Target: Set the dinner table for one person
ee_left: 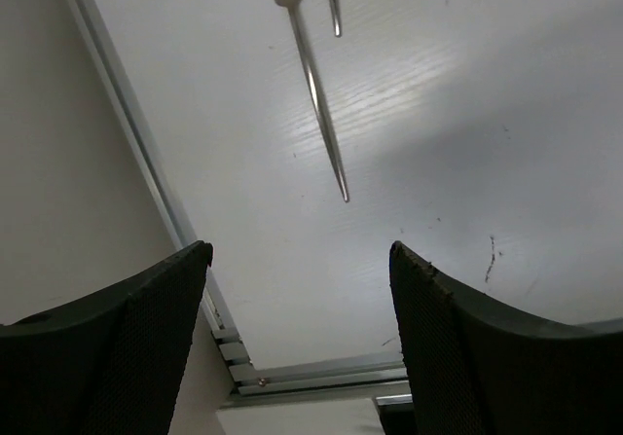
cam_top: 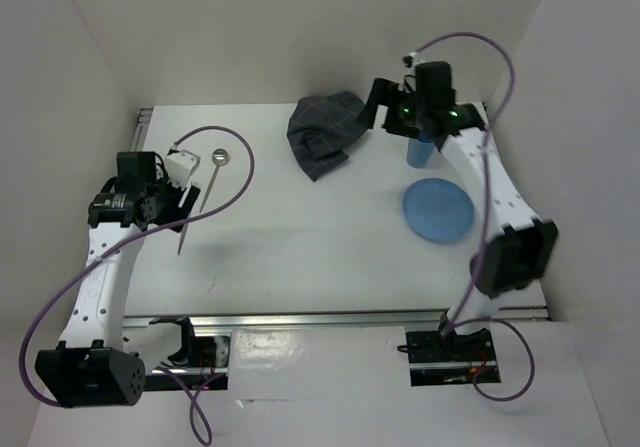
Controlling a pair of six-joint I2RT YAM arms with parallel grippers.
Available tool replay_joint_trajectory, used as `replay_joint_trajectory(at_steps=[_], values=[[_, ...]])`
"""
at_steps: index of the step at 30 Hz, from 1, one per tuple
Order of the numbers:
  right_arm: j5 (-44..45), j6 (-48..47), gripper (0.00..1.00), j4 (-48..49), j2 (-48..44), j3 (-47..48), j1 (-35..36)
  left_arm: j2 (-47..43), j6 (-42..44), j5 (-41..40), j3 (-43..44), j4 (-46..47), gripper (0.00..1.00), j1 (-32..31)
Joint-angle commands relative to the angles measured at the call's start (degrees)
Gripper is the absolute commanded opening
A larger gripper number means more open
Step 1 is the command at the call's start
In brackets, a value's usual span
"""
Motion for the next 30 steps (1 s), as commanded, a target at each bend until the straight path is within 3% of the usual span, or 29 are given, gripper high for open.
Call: replay_joint_trajectory(at_steps=[1,2,3,4,7,11,14,16,17,18,21,23,25,26,28,29,30], values=[[6.22,-5.79,1.00,9.81,19.76,13.66,5.06,1.91,-2.52,-6.40,0.05,4.57,0.81,0.25],[7.11,-8.06,1.00,8.93,25.17,18.66,5.94,2.43,-2.52,-6.41,-0.57,5.45,0.81,0.25],[7.81,-8.09,1.00,7.62,30.53,30.02,6.56,3.48,-2.52,-7.19,-1.62,5.98,0.81,0.25],[7.82,-8.09,1.00,6.04,40.85,35.71,6.57,3.49,-3.05,-7.20,-2.15,5.99,0.81,0.25],[9.30,-6.77,1.00,5.66,53.74,47.43,7.09,4.80,-3.67,-7.73,-2.86,7.31,0.81,0.25],[10.98,-10.01,1.00,19.18,55.98,39.03,8.94,6.82,-4.19,-7.20,-2.86,7.31,0.81,0.25],[10.98,-13.79,0.94,19.21,57.30,38.40,11.39,8.23,-4.19,-7.20,-2.33,8.53,0.81,0.25],[9.33,-16.87,0.69,18.59,56.00,35.87,12.62,9.03,-4.19,-6.59,-1.72,8.54,0.81,0.25],[4.88,-17.40,0.48,19.46,54.94,31.76,12.63,9.99,-4.19,-5.63,-0.76,8.54,0.81,0.25],[3.70,-16.71,0.00,19.99,51.80,29.28,13.15,11.13,-4.19,-5.10,0.12,9.06,0.81,0.25],[-2.62,-13.38,0.00,21.83,41.46,16.21,13.68,13.15,-4.19,-3.00,1.62,10.20,0.81,0.25],[-6.75,-11.61,0.00,24.47,33.96,1.67,14.47,15.43,-4.19,-2.46,3.10,10.21,0.81,-0.27],[-7.47,-7.14,0.00,27.02,22.62,-7.09,16.22,17.81,-4.19,-1.75,4.78,10.21,0.81,-1.32],[-9.56,-5.47,0.43,27.64,19.63,-14.09,16.76,20.52,-4.19,-1.75,7.05,9.60,0.81,-1.33],[-12.82,-4.48,0.93,26.08,14.16,-17.40,17.63,24.13,-4.72,-0.44,10.13,7.58,0.81,-2.73],[-12.83,-3.87,1.00,23.63,13.37,-17.41,18.16,26.06,-4.72,0.61,13.72,4.44,0.81,-2.74],[-11.27,-3.87,1.00,19.43,11.71,-17.41,18.17,29.91,-5.24,4.01,15.67,2.49,0.82,-3.34]])
